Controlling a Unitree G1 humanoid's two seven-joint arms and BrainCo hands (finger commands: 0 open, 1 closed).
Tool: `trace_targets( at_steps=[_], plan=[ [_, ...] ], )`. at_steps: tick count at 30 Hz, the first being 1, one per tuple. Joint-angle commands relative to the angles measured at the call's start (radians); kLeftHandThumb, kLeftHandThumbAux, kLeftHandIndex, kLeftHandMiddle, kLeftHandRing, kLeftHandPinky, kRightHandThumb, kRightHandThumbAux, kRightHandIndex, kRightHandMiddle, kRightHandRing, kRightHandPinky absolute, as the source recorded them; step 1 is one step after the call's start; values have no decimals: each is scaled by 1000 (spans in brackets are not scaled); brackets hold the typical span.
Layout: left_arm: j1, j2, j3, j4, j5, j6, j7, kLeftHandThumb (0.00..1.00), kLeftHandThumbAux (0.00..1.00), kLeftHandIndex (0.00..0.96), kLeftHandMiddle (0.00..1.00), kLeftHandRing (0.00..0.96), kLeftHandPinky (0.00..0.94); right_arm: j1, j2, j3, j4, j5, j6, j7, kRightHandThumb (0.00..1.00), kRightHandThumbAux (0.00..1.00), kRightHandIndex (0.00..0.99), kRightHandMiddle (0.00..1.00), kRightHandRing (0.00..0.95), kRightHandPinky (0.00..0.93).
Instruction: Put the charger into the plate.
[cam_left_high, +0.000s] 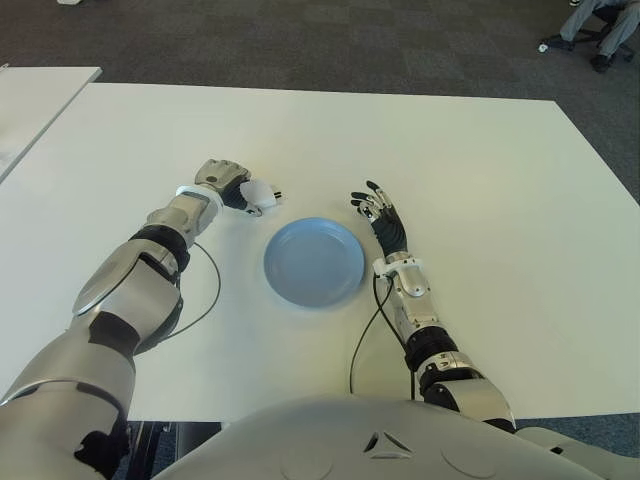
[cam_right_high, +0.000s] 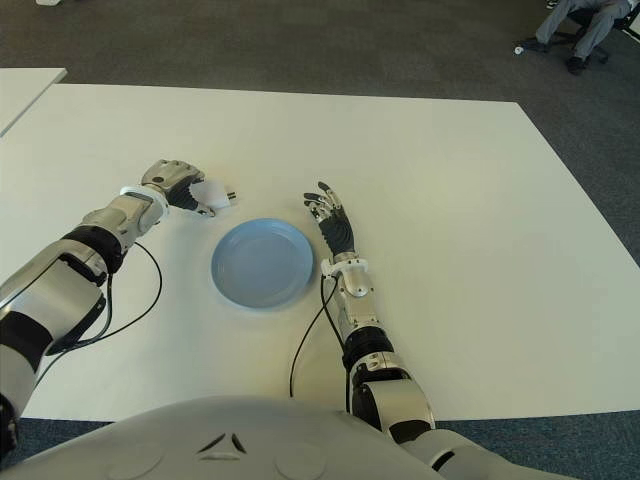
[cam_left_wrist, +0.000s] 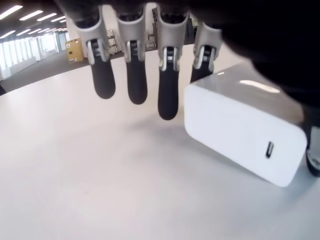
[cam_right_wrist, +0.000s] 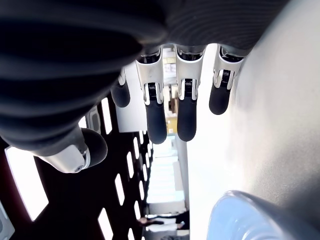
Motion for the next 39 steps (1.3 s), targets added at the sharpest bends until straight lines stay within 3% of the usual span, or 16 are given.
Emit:
trace_targets(
  at_steps=[1, 10, 23, 34, 39],
  plan=[
    [28, -19, 15, -25, -11, -7, 9, 750, 696, 443, 861, 861, 866, 28, 31, -2, 43, 4, 26, -4, 0, 512, 98, 286, 253, 184],
    [41, -4, 93, -171, -65, 5, -13, 750, 697, 443, 862, 859, 853, 23, 34, -3, 49, 4, 26, -11, 0, 512, 105, 293, 259, 191],
    [116, 66, 222, -442, -147, -58, -46, 749, 699, 443, 861, 857, 825, 9, 31, -6, 69, 4, 16, -12, 0, 498, 102, 293, 254, 174],
    [225, 110, 309, -811, -180, -45, -180, 749, 699, 443, 858, 854, 816, 2, 30, -11, 89, 5, 2, -18, 0, 492, 92, 262, 225, 158],
    [257, 110, 332, -887, -184, -44, -217, 749, 699, 443, 860, 855, 818, 0, 32, -14, 93, 6, -1, -17, 0, 501, 84, 239, 210, 156]
  ],
)
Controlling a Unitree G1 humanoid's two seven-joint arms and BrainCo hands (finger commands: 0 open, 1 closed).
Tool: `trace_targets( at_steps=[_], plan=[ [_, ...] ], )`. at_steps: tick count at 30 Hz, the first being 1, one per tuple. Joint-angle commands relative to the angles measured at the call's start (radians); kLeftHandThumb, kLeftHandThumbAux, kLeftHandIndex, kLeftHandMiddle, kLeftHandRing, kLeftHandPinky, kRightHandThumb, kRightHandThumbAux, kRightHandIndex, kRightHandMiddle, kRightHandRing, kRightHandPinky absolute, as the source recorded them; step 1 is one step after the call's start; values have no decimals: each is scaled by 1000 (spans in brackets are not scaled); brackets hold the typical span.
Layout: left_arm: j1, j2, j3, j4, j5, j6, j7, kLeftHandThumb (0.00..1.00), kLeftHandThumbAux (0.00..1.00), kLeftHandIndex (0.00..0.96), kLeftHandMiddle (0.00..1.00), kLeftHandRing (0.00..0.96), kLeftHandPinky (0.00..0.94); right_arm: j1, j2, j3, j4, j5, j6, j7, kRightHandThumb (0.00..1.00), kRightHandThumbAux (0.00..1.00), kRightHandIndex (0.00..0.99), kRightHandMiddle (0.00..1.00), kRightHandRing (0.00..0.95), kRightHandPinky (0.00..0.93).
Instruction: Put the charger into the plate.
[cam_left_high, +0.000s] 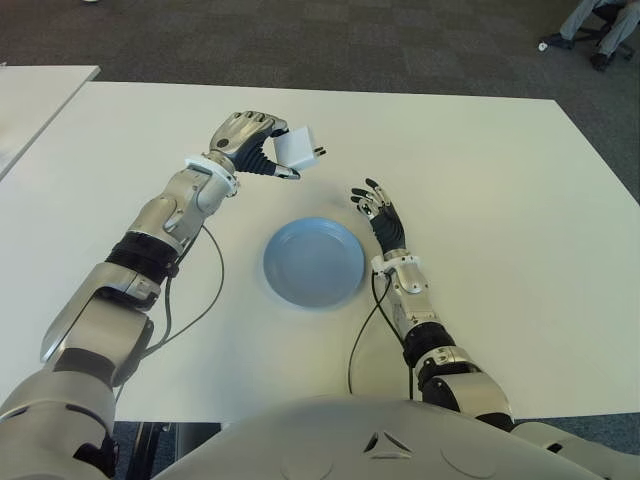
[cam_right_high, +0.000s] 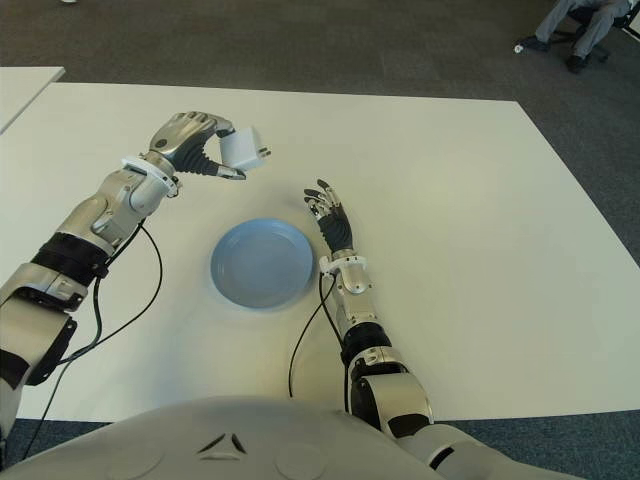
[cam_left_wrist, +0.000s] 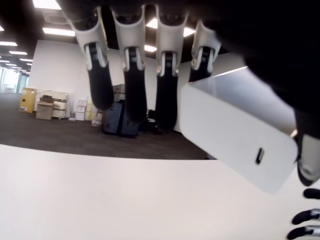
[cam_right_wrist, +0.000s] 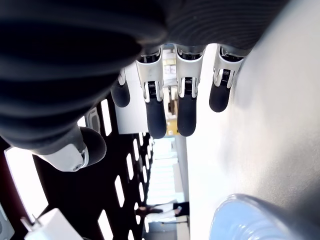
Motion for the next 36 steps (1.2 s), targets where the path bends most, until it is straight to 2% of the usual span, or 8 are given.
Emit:
trace_targets(
  at_steps=[1, 11, 20, 36],
  plan=[
    [45, 4, 25, -76, -19, -8, -48, 749, 698, 443, 860, 855, 819, 32, 28, -6, 46, 6, 20, -4, 0, 502, 83, 237, 208, 156],
    [139, 4, 47, -278, -48, -23, -147, 751, 698, 443, 867, 861, 827, 31, 36, -8, 42, 6, 26, -12, 0, 519, 73, 180, 162, 139],
    [196, 17, 63, -368, -55, -41, -227, 751, 697, 443, 866, 860, 816, 33, 43, -9, 33, 6, 44, -38, 0, 526, 58, 121, 111, 106],
    [266, 29, 55, -387, 20, -118, -226, 751, 697, 443, 855, 852, 813, 39, 59, -12, -1, 19, 91, -78, 0, 536, 42, 63, 54, 76]
  ],
)
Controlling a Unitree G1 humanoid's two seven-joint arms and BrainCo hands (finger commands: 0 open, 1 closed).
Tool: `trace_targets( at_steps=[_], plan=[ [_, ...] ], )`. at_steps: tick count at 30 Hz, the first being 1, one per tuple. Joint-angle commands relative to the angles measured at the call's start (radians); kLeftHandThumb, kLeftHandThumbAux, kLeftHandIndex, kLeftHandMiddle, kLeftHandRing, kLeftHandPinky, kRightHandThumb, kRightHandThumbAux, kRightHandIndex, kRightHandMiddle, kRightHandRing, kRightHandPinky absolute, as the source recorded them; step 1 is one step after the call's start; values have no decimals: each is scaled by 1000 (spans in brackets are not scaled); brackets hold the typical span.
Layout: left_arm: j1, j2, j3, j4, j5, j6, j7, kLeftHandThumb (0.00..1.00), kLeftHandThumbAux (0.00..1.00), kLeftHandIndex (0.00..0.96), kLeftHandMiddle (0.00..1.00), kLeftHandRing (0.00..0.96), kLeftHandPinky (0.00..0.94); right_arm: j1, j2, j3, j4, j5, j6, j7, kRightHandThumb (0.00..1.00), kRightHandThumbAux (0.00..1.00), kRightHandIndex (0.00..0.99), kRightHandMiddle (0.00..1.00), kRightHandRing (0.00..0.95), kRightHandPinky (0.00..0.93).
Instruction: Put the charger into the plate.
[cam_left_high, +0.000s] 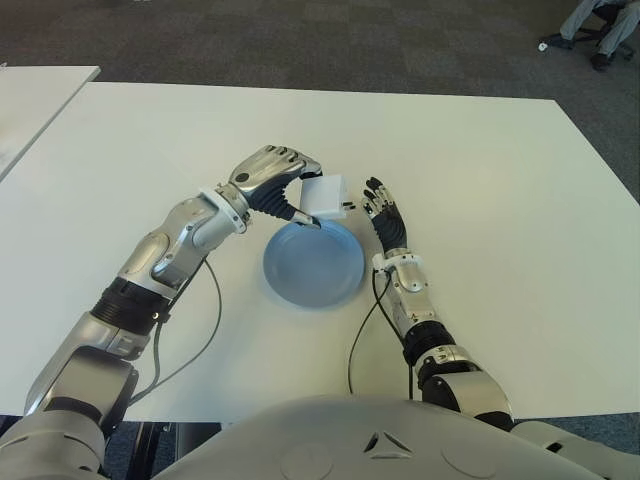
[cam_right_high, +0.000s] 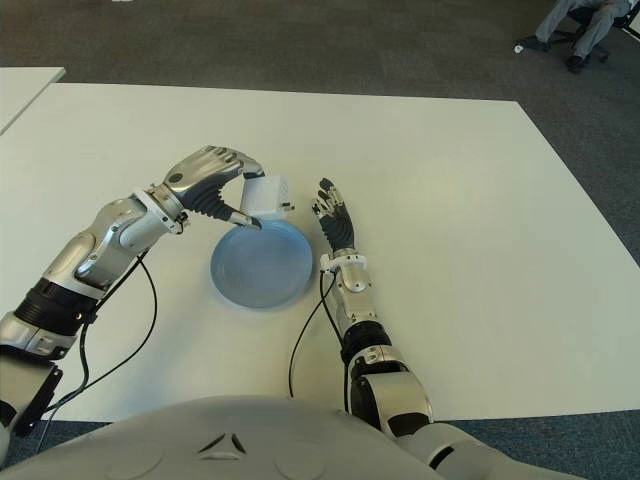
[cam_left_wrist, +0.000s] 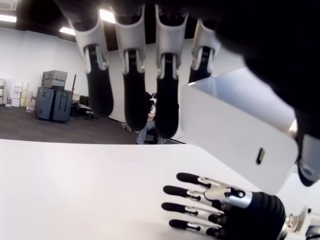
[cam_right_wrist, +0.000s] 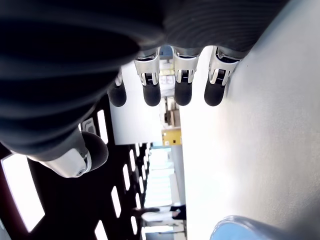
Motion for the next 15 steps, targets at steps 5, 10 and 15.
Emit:
trace_targets(
  at_steps=[5, 10, 15],
  plan=[
    [40, 8, -3, 5, 34, -38, 2, 750, 698, 443, 851, 848, 812, 43, 61, -8, 14, 18, 58, -24, 0, 533, 42, 56, 49, 81],
    [62, 5, -4, 5, 45, -57, 6, 750, 697, 443, 850, 848, 814, 43, 64, -11, 11, 22, 64, -28, 0, 528, 44, 48, 43, 83],
    [75, 2, -5, 4, 40, -56, -18, 750, 697, 443, 845, 843, 808, 44, 65, -12, 8, 24, 67, -28, 0, 523, 44, 35, 32, 79]
  ],
)
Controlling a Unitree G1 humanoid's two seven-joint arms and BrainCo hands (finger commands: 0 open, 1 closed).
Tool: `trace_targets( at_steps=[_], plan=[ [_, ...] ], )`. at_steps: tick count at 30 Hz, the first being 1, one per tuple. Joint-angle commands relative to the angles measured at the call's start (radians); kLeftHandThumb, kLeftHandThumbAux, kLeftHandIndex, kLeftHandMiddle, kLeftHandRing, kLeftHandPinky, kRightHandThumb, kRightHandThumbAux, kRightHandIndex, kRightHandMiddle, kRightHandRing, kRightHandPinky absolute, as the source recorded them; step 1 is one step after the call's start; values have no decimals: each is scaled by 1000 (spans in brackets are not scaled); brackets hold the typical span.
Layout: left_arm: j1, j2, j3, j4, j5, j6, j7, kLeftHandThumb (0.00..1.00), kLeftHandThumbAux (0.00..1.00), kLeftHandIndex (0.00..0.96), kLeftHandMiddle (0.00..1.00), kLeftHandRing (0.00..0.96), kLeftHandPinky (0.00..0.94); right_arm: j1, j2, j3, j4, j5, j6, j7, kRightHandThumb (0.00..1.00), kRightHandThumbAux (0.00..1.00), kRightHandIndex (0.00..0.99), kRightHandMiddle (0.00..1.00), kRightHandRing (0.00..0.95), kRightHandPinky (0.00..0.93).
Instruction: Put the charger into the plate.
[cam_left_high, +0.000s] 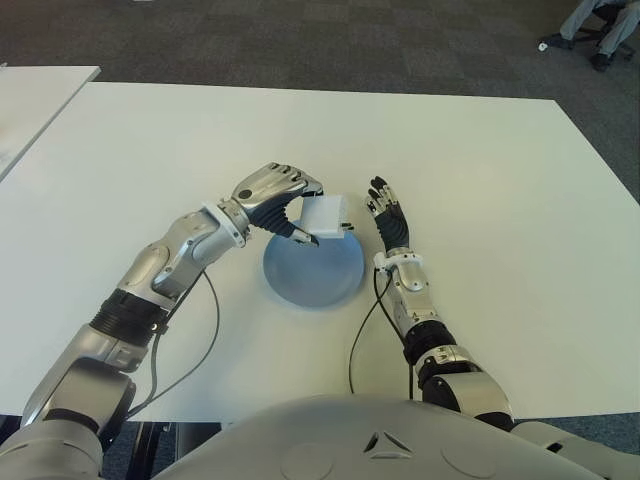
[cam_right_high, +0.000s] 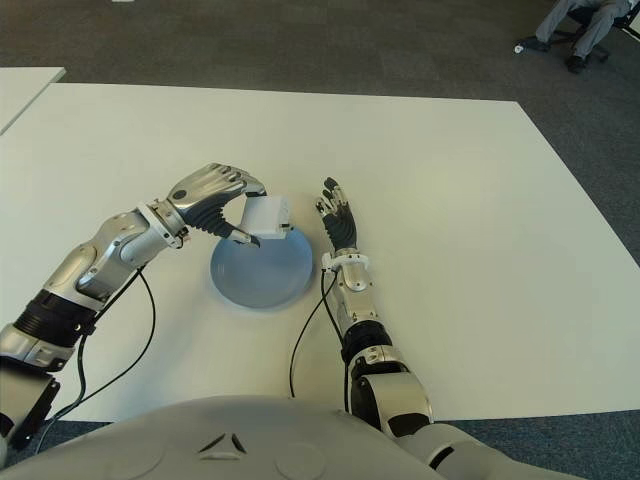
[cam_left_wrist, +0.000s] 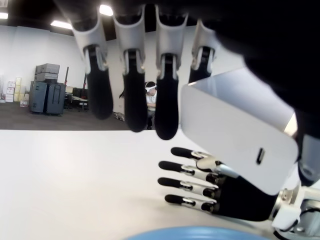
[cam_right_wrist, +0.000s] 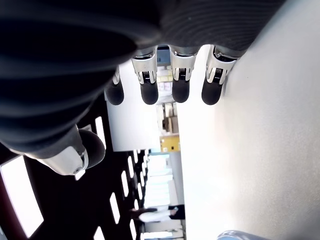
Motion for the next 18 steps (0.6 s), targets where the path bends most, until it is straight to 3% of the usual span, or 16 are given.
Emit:
trace_targets(
  at_steps=[1, 9, 10, 11, 13, 16, 18],
  plan=[
    [20, 2, -7, 4, 8, 2, -24, 749, 697, 443, 844, 842, 807, 42, 65, -5, 21, 20, 49, -11, 0, 523, 44, 34, 31, 78],
    [39, 40, -15, 2, -7, -27, -105, 705, 695, 431, 739, 708, 665, 52, 67, 1, 3, 13, 54, -25, 0, 513, 40, 11, 12, 71],
    [40, 48, -18, 1, 3, -35, -110, 598, 616, 367, 635, 616, 576, 53, 67, 2, 2, 11, 54, -26, 0, 510, 38, 8, 9, 69],
    [43, 61, -23, -5, 21, -47, -113, 559, 588, 343, 598, 583, 544, 54, 67, 4, 0, 10, 52, -28, 0, 509, 37, 7, 8, 68],
    [49, 78, -32, -23, 48, -65, -119, 402, 498, 200, 346, 335, 314, 54, 65, 6, -1, 8, 50, -28, 0, 509, 29, 3, 4, 61],
    [56, 84, -35, -48, 62, -69, -129, 286, 437, 108, 178, 165, 157, 55, 64, 7, -2, 9, 47, -24, 0, 518, 20, 0, 1, 55],
    [62, 86, -34, -70, 60, -62, -142, 241, 419, 76, 123, 107, 96, 56, 64, 8, -3, 11, 44, -18, 0, 526, 15, 0, 1, 50]
  ],
)
